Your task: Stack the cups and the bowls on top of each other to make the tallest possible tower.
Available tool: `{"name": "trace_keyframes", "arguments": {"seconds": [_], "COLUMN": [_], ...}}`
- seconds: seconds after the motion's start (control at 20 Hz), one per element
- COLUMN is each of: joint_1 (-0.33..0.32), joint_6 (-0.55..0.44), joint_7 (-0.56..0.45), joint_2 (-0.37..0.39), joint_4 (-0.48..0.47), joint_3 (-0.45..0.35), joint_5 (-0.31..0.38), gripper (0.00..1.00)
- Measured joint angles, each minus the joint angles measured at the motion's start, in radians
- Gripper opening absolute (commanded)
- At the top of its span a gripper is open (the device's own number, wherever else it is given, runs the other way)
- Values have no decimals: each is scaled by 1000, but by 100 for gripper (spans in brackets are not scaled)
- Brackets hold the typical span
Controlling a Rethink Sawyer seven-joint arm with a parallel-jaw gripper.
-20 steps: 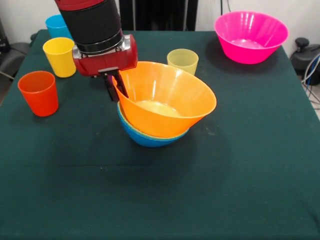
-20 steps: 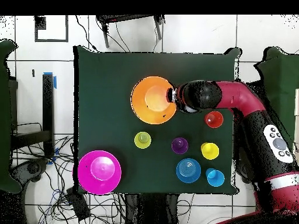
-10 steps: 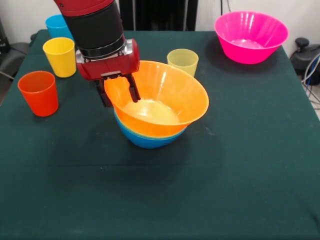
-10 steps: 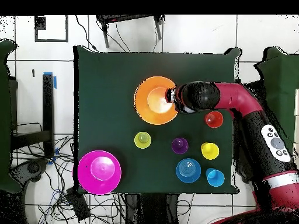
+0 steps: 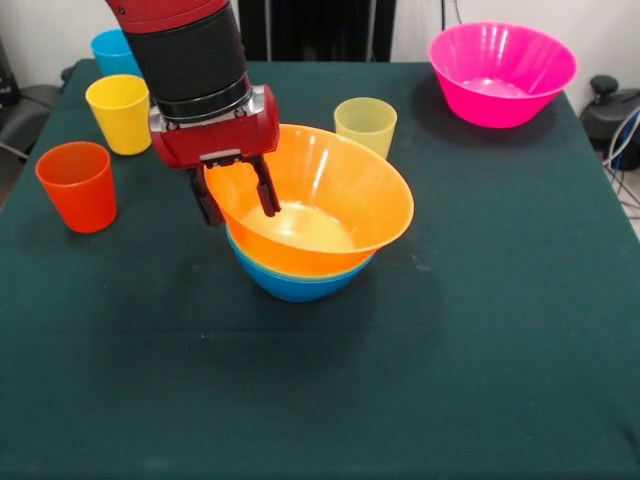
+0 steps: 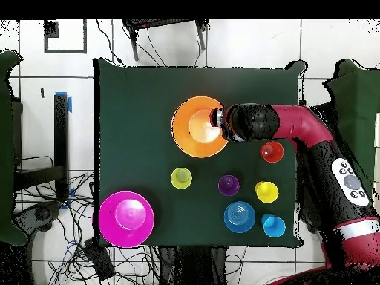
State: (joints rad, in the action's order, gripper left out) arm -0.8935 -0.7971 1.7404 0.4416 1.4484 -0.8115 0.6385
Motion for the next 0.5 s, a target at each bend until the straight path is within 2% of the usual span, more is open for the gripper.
{"name": "trace_keyframes", "arguments": {"seconds": [0.5], "joint_1": [9], "joint_6": [2], "joint_7": [0], "joint_2": [15], "joint_4": [0], "joint_3": [1], "joint_5": [-3], "gripper": [100]}}
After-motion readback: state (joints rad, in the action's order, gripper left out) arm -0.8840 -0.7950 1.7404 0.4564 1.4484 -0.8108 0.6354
